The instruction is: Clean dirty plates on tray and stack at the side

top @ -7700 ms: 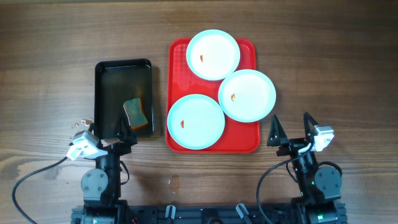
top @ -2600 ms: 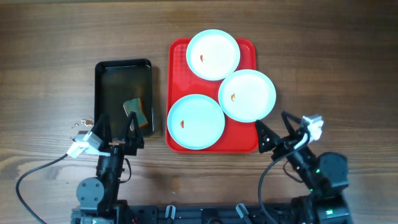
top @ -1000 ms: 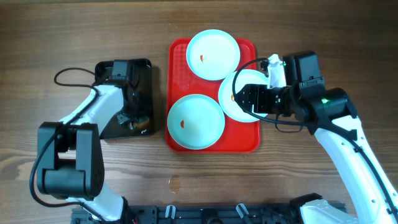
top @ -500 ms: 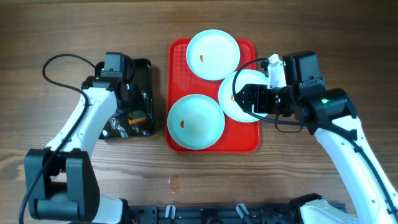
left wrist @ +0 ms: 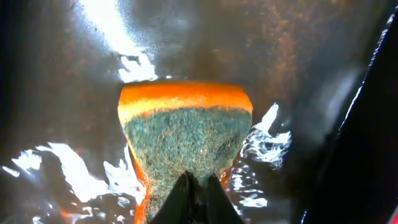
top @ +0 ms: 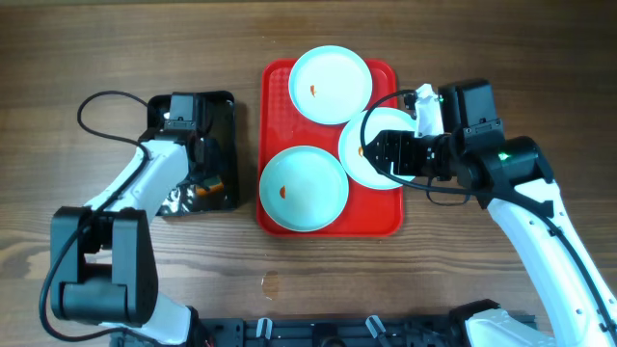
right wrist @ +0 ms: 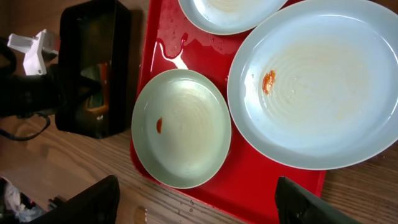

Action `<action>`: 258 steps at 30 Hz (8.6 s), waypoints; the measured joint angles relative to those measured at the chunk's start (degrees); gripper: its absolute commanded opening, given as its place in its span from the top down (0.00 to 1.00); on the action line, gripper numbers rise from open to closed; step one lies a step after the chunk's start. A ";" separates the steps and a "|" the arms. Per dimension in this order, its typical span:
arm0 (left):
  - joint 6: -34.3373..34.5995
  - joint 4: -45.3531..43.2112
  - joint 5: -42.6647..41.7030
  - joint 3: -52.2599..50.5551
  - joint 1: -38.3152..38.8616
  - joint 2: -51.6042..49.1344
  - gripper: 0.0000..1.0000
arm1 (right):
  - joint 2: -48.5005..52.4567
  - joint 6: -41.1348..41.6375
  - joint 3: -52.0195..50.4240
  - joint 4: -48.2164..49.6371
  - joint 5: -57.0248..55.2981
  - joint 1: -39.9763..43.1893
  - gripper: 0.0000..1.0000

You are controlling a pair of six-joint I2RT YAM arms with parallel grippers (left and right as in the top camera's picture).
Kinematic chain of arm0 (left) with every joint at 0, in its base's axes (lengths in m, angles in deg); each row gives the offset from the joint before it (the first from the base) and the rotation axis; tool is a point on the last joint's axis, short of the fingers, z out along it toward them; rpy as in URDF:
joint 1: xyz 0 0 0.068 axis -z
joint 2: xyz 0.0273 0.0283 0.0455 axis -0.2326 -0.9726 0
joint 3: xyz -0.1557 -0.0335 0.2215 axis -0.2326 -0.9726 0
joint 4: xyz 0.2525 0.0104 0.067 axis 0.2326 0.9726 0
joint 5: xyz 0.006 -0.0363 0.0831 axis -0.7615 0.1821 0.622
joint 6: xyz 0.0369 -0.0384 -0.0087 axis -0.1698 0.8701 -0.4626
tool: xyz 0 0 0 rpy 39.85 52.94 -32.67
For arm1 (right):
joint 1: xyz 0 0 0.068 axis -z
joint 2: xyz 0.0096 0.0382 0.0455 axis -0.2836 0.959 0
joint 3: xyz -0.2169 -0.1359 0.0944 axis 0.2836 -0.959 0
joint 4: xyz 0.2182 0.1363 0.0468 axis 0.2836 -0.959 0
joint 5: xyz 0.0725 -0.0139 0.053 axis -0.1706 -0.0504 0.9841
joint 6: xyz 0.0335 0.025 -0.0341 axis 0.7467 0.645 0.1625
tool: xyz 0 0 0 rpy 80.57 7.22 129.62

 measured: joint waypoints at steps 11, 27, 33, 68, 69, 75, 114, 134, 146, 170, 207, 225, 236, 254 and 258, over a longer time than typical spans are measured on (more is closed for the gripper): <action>-1.92 8.11 -0.87 2.58 0.00 5.60 0.47 | 0.00 0.00 0.02 -0.02 -0.02 0.00 0.20; -1.42 1.68 0.63 -1.33 0.00 0.00 0.96 | 0.00 0.00 0.00 -0.02 -0.02 0.00 0.19; -2.80 7.32 0.13 1.05 0.00 1.20 0.96 | 0.00 0.02 0.00 -0.02 -0.02 0.00 0.19; -4.15 12.83 -1.14 2.14 0.02 3.63 0.96 | 2.12 0.66 0.02 -3.48 -0.87 0.00 0.45; -4.44 14.34 -1.36 3.65 0.02 4.76 0.96 | 2.80 0.76 0.02 -3.85 -0.90 0.00 0.47; -5.16 16.00 -1.90 9.44 1.46 14.14 0.96 | 8.44 0.39 -0.20 -3.15 -0.90 -1.66 0.46; 0.33 3.28 -15.91 -0.66 21.68 11.56 0.96 | 25.29 13.00 -14.47 21.88 -6.86 -13.29 0.92; 2.45 -3.06 -12.50 1.05 26.36 -3.78 0.96 | 25.29 15.93 -14.14 21.90 -7.91 -13.49 0.96; 2.91 7.76 6.49 4.13 27.19 -4.42 0.96 | 25.29 19.89 -13.49 20.26 -8.96 -13.84 0.96; 5.22 22.75 11.47 12.83 13.03 6.99 0.96 | 23.45 14.84 -13.40 17.31 -13.03 -13.84 0.96; 0.57 9.03 -0.81 0.00 -6.56 7.45 0.00 | -0.09 -15.47 -14.05 25.24 -71.43 -41.16 0.96; 0.59 9.05 -0.96 0.00 -6.56 7.45 0.00 | 0.00 -17.88 -14.12 30.51 -87.73 -47.34 0.96; 0.59 9.03 -0.96 0.00 -6.56 7.45 0.00 | 0.48 -18.08 -14.14 28.22 -83.97 -46.01 0.96; 0.59 9.03 -0.96 0.00 -6.56 7.45 0.00 | -7.93 1.03 -14.12 18.58 -45.57 -18.73 0.96; 0.57 9.03 -0.96 0.00 -6.56 7.45 0.00 | -9.29 5.40 -13.94 15.82 -29.73 3.13 0.96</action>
